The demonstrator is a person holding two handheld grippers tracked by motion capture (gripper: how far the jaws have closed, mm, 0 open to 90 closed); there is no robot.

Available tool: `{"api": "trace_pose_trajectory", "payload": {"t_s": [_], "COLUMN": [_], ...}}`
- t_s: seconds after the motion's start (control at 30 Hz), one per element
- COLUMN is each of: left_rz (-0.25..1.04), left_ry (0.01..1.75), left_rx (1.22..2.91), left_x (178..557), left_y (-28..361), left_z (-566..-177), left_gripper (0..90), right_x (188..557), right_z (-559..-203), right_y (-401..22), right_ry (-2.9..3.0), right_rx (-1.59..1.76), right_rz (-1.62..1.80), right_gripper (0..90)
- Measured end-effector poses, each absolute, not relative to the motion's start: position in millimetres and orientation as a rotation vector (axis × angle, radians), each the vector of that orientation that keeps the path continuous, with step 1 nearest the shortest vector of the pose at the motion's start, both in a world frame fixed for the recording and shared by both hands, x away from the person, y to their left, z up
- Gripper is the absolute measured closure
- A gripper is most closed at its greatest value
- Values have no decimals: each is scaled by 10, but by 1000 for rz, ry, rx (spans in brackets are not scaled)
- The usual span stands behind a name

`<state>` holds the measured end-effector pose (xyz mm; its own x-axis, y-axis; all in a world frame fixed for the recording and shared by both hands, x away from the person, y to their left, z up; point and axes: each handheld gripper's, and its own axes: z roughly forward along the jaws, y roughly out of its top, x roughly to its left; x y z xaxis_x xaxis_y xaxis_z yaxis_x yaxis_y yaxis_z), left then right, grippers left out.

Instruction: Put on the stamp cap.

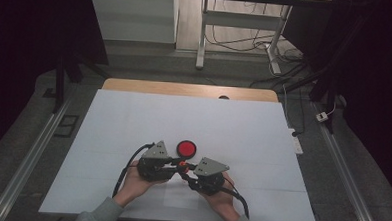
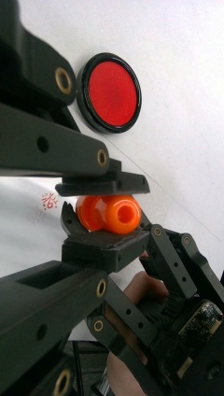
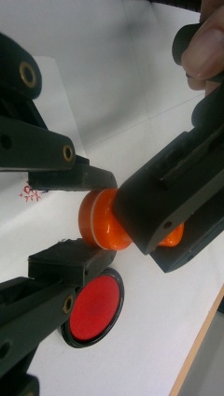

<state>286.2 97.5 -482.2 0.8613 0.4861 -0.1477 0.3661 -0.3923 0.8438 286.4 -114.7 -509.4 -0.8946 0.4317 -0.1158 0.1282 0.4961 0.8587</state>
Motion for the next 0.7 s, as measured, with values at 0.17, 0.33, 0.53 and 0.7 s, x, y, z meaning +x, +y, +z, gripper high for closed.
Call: {"api": "trace_pose_trajectory", "payload": {"t_s": [0.17, 0.33, 0.53, 0.7], "left_rz": [159, 159, 166, 172], "left_ry": [622, 621, 620, 624], "left_rx": [2023, 2018, 2022, 2021], "left_x": [2854, 2850, 2843, 2840], "left_y": [967, 966, 958, 943], "left_z": [-4826, -4824, -4830, -4848], "left_gripper": [722, 722, 723, 723], "right_x": [2862, 2865, 2859, 2865], "right_z": [-5095, -5092, -5089, -5103], "right_y": [-1148, -1154, -1159, -1163], "right_ry": [2426, 2424, 2429, 2433], "right_rx": [479, 478, 486, 487], "right_rz": [1359, 1362, 1347, 1355], "right_gripper": [645, 646, 646, 646]}}
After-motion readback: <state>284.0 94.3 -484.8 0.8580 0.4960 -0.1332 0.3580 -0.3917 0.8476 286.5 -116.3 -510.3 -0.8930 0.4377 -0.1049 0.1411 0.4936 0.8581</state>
